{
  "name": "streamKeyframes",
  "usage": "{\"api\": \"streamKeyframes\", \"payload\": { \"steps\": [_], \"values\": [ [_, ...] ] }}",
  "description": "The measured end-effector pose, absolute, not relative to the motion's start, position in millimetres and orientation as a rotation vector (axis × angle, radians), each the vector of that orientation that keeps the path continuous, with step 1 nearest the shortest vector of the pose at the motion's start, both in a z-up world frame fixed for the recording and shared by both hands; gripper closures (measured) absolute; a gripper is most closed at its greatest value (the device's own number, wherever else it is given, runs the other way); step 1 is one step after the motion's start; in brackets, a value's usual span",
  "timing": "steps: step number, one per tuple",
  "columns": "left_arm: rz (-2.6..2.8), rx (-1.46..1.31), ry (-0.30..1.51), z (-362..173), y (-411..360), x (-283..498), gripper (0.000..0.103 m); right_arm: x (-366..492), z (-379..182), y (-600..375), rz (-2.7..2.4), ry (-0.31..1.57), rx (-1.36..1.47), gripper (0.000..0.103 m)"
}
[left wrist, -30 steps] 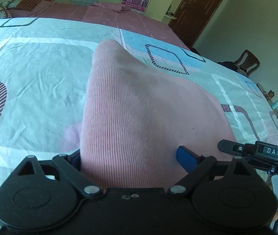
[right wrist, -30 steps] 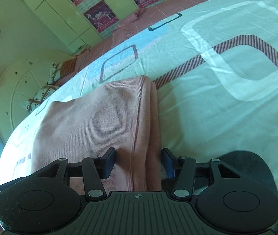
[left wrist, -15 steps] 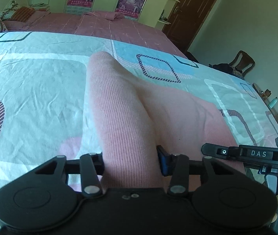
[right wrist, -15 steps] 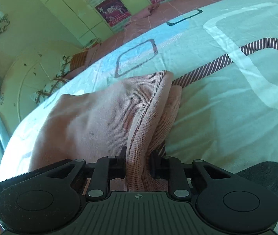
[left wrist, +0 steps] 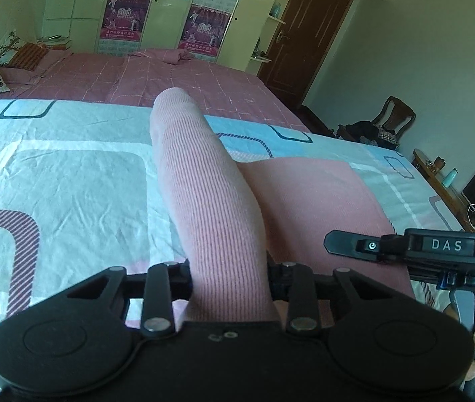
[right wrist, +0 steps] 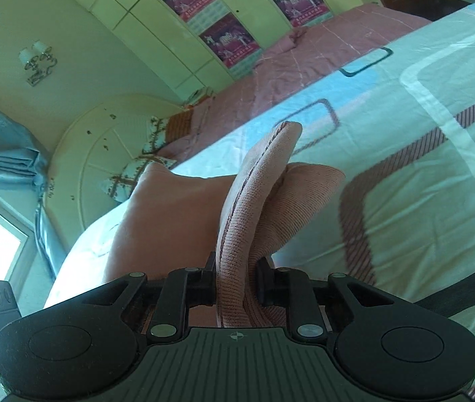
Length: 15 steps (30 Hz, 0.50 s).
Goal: Fold small clothes
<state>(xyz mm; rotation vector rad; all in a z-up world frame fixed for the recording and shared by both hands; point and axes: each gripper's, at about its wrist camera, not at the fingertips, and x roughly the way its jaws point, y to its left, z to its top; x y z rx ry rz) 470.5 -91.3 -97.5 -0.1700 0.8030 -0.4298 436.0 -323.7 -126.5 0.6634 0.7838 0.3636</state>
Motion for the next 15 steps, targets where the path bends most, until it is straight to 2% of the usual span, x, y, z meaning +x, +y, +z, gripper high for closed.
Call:
{"api": "streamKeyframes", "payload": {
  "steps": [5,15],
  "values": [
    [-0.436,-0.188,0.770,-80.9,-39.8,458.7,0.071,431.2,-105.1,-275.6,0.385,0.761,0.654,0.083],
    [-0.448,-0.177,0.742,-62.4,121.3,446.4,0.071,414.1,-88.9,-110.6,0.393,0.722,0.659,0.083]
  ]
}}
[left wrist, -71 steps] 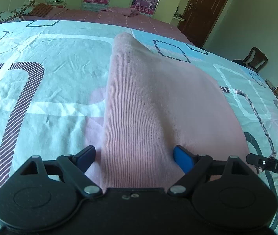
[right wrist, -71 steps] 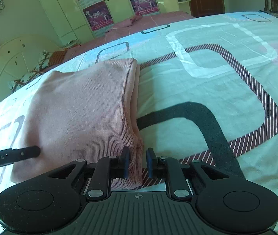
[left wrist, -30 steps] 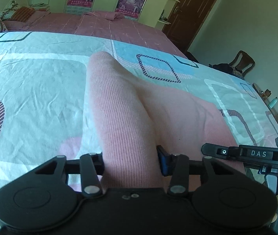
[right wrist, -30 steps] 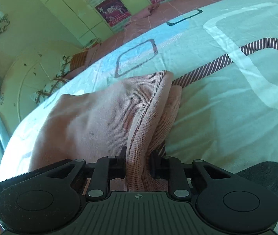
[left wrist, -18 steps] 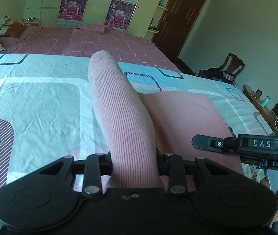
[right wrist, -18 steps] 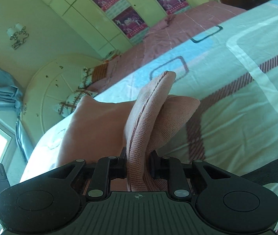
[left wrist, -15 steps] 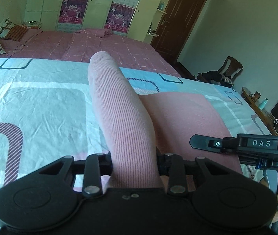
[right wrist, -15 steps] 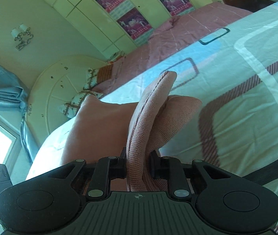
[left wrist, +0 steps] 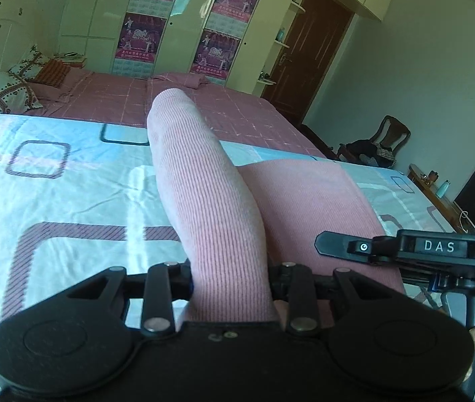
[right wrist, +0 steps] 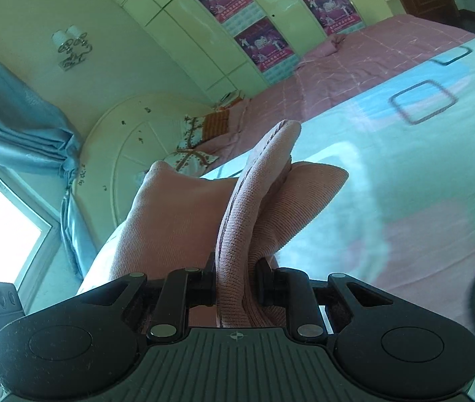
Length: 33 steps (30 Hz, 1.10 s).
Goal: Fold small clothes
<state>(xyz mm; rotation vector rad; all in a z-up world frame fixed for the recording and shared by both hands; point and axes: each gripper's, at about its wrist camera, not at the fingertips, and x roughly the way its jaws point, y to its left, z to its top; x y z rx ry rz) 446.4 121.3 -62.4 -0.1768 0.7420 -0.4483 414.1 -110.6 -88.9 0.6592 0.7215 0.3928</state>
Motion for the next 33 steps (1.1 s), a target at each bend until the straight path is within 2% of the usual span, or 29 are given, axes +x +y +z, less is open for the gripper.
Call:
{"api": "streamKeyframes", "payload": {
  "steps": [10,19,21,23,26,28,33],
  "values": [
    [-0.339,-0.195,0.757,-74.0,221.2,469.4,0.072,454.3,-108.4,9.2,0.464,0.765,0.666,0.083],
    [-0.236,-0.225,0.822,-116.4,277.9,499.2,0.071,488.7,-150.6,48.5,0.496,0.854,0.624,0.083],
    [-0.209,-0.234,0.847,-132.0,284.9,502.0,0.062,494.2,-161.6,46.1,0.473,0.871,0.619,0.082],
    [-0.191,-0.255,0.832,-141.5,294.8,499.7,0.044,500.5,-173.5,41.3,0.452,0.904,0.641,0.082],
    [-0.184,-0.242,0.825,-139.6,299.7,499.3,0.033,504.0,-183.1,34.2,0.443,0.931,0.647,0.077],
    [-0.185,-0.250,0.831,-136.9,303.1,501.4,0.032,505.2,-183.8,30.5,0.435,0.935,0.648,0.070],
    [-0.149,-0.239,0.774,-122.2,304.8,501.9,0.035,509.4,-175.3,20.3,0.417,0.897,0.634,0.067]
  ]
}}
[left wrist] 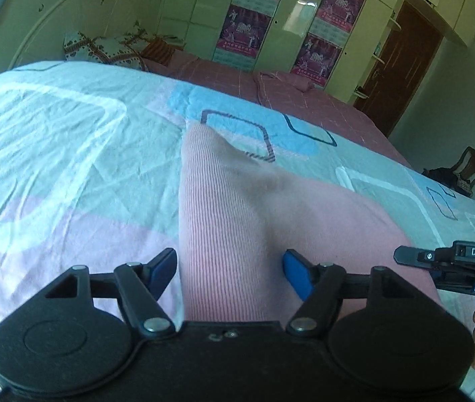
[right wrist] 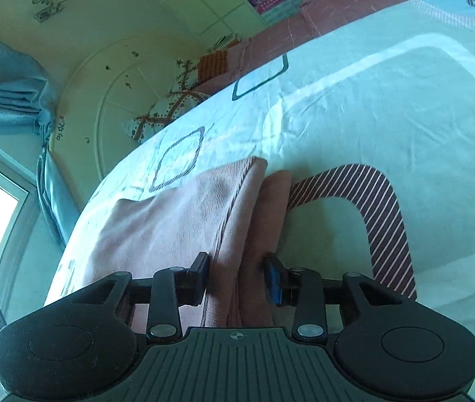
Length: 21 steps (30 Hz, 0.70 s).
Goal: Fold small clothes
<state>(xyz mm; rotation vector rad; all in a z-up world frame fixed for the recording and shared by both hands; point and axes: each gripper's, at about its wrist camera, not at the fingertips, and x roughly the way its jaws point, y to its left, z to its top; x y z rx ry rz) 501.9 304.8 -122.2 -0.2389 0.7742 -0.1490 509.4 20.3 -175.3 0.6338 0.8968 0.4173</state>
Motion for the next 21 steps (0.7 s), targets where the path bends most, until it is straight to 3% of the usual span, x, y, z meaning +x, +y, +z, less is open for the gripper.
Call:
{"api": "streamKeyframes", "payload": {
  "steps": [10,11,12,15,17,21],
  "values": [
    [-0.077,-0.247,0.792,-134.9,300.8,536.4,0.034,540.7,-184.8,34.0,0.367,0.892,0.659,0.065],
    [-0.071,-0.255,0.792,-136.4,301.7,536.2,0.033,542.0,-182.6,35.6,0.358,0.874,0.642,0.069],
    [-0.067,-0.261,0.793,-137.3,303.0,537.3,0.033,542.9,-180.2,38.4,0.355,0.859,0.614,0.082],
    [-0.049,-0.260,0.791,-139.6,303.1,536.2,0.029,541.7,-170.2,46.5,0.341,0.791,0.513,0.095],
    [-0.039,-0.250,0.795,-142.8,302.3,537.7,0.024,544.4,-172.2,50.3,0.301,0.788,0.446,0.095],
    [-0.030,-0.235,0.793,-136.9,300.5,534.2,0.023,547.7,-184.3,54.0,0.275,0.829,0.400,0.095]
  ]
}}
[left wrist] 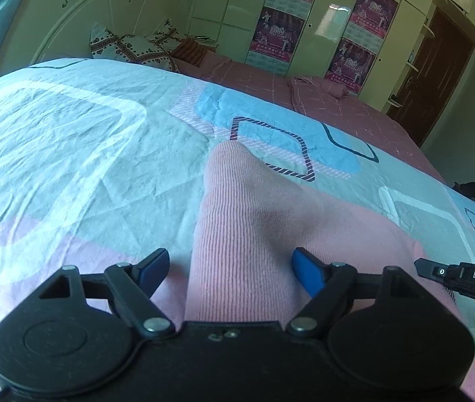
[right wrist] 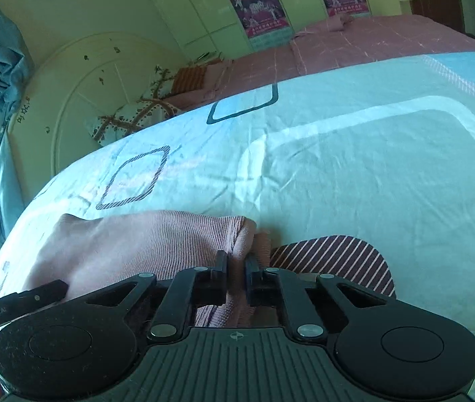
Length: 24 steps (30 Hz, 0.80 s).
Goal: Fold small clothes
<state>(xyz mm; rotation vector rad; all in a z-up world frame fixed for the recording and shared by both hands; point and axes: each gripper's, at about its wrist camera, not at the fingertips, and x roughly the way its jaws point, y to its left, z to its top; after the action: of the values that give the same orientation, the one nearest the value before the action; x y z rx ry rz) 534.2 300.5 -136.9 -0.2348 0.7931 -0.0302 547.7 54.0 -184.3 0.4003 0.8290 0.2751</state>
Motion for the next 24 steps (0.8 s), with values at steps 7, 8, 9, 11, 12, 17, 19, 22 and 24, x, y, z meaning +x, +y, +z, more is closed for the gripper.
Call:
{"api": "streamKeyframes", "payload": {
  "steps": [7,8,9,11,12,17,19,22,24],
  "values": [
    [-0.087,-0.195,0.774,-119.0,298.6,498.8,0.026,515.9,-159.4,29.9,0.321,0.820,0.531,0.056],
    [-0.093,-0.200,0.778,-118.6,299.4,494.0,0.026,507.6,-155.2,27.2,0.327,0.817,0.549,0.047],
    [-0.096,-0.203,0.785,-118.4,299.5,489.3,0.026,499.5,-152.1,26.1,0.335,0.813,0.554,0.047],
    [-0.100,-0.207,0.799,-118.9,300.2,481.5,0.026,485.2,-148.0,26.6,0.362,0.827,0.552,0.047],
    [-0.100,-0.207,0.804,-119.3,300.3,477.7,0.026,477.2,-146.3,28.1,0.373,0.832,0.547,0.047],
    [-0.111,-0.204,0.823,-120.5,298.7,457.8,0.025,442.7,-149.0,37.3,0.396,0.865,0.492,0.049],
    [-0.115,-0.212,0.829,-122.7,298.8,448.9,0.025,431.7,-154.0,39.2,0.402,0.888,0.490,0.070],
    [-0.122,-0.239,0.836,-126.3,302.6,440.1,0.025,422.4,-162.9,41.0,0.380,0.918,0.482,0.083],
    [-0.122,-0.256,0.842,-127.0,304.3,437.6,0.025,423.2,-170.7,34.6,0.369,0.943,0.550,0.086]
  ]
}}
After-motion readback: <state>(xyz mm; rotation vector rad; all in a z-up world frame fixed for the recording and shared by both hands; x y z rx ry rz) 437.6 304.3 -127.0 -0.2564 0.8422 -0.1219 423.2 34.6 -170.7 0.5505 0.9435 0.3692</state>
